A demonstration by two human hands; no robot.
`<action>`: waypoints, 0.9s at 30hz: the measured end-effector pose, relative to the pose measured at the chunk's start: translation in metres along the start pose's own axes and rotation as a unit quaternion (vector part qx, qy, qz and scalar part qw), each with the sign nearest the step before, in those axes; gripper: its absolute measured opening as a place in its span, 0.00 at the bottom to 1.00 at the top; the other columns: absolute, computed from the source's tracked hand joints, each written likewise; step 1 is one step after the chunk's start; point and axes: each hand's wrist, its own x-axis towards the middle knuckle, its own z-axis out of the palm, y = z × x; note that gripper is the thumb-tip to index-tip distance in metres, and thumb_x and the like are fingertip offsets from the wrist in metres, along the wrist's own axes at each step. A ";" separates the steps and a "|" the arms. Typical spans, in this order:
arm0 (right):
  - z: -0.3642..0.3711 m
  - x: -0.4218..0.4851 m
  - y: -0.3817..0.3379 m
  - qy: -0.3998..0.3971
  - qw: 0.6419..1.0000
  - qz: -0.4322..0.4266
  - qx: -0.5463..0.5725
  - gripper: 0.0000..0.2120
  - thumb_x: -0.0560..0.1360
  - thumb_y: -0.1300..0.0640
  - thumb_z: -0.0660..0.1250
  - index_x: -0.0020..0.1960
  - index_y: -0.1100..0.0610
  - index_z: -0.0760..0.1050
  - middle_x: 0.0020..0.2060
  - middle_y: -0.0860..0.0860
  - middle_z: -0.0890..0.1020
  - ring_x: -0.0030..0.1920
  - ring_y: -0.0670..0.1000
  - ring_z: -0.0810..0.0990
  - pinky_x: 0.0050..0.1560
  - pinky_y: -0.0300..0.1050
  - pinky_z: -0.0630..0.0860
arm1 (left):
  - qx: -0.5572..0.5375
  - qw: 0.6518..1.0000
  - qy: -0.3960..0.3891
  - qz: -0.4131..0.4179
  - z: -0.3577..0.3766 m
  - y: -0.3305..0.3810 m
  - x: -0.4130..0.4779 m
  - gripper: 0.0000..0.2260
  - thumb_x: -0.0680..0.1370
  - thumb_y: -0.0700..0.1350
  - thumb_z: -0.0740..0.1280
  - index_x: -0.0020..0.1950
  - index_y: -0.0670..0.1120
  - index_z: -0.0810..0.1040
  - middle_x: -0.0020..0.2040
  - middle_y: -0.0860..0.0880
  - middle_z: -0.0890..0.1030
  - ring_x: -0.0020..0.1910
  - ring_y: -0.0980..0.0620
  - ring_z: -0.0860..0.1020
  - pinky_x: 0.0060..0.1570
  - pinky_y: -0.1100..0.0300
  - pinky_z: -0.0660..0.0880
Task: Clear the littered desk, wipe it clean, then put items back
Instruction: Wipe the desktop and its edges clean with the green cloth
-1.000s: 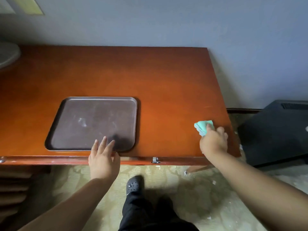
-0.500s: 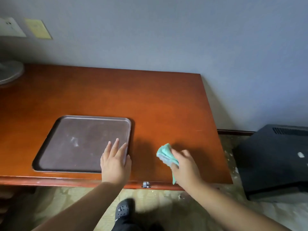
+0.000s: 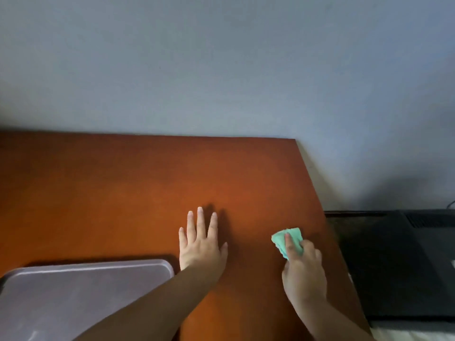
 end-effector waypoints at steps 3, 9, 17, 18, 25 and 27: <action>-0.009 0.063 -0.013 -0.013 0.998 -0.025 -0.049 0.32 0.77 0.51 0.61 0.76 0.47 0.51 0.65 0.50 0.66 0.59 0.48 0.67 0.52 0.39 0.74 | -0.014 0.996 0.008 -0.083 -0.016 -0.013 0.067 0.34 0.78 0.64 0.44 0.74 0.50 0.30 0.74 0.43 0.30 0.73 0.42 0.29 0.72 0.43 0.37; -0.024 0.183 -0.029 0.024 0.996 0.050 -0.064 0.29 0.80 0.49 0.54 0.77 0.52 0.46 0.68 0.55 0.62 0.64 0.52 0.65 0.58 0.44 0.71 | -0.067 0.987 0.013 -0.147 -0.022 -0.025 0.113 0.38 0.63 0.71 0.24 0.68 0.52 0.22 0.69 0.47 0.24 0.71 0.45 0.27 0.70 0.38 0.39; -0.025 0.310 -0.066 0.104 0.989 0.094 0.044 0.24 0.76 0.59 0.59 0.72 0.56 0.66 0.63 0.62 0.66 0.62 0.63 0.65 0.56 0.53 0.69 | -0.051 0.989 0.030 -0.135 0.000 -0.031 0.122 0.37 0.74 0.70 0.44 0.71 0.47 0.68 0.70 0.42 0.69 0.70 0.42 0.61 0.58 0.36 0.57; -0.024 0.317 -0.076 0.103 0.990 0.072 0.058 0.24 0.76 0.59 0.59 0.71 0.53 0.67 0.63 0.61 0.67 0.62 0.62 0.65 0.54 0.52 0.69 | -0.048 0.990 0.032 -0.131 -0.002 -0.032 0.122 0.37 0.74 0.70 0.44 0.71 0.47 0.68 0.70 0.42 0.69 0.70 0.42 0.61 0.58 0.36 0.57; -0.007 0.259 -0.141 0.096 0.954 -0.244 0.145 0.20 0.69 0.62 0.63 0.58 0.49 0.80 0.49 0.54 0.77 0.50 0.58 0.75 0.42 0.47 0.75 | -0.026 0.984 -0.020 -0.177 -0.010 -0.024 0.116 0.39 0.69 0.73 0.35 0.75 0.54 0.47 0.76 0.48 0.46 0.76 0.49 0.45 0.67 0.39 0.51; -0.002 0.242 -0.136 0.059 0.934 -0.297 0.191 0.20 0.69 0.63 0.62 0.57 0.51 0.81 0.47 0.53 0.78 0.48 0.56 0.76 0.42 0.45 0.74 | -0.039 0.985 0.000 -0.168 -0.015 -0.020 0.113 0.39 0.62 0.72 0.27 0.69 0.56 0.27 0.70 0.51 0.27 0.71 0.51 0.29 0.71 0.41 0.42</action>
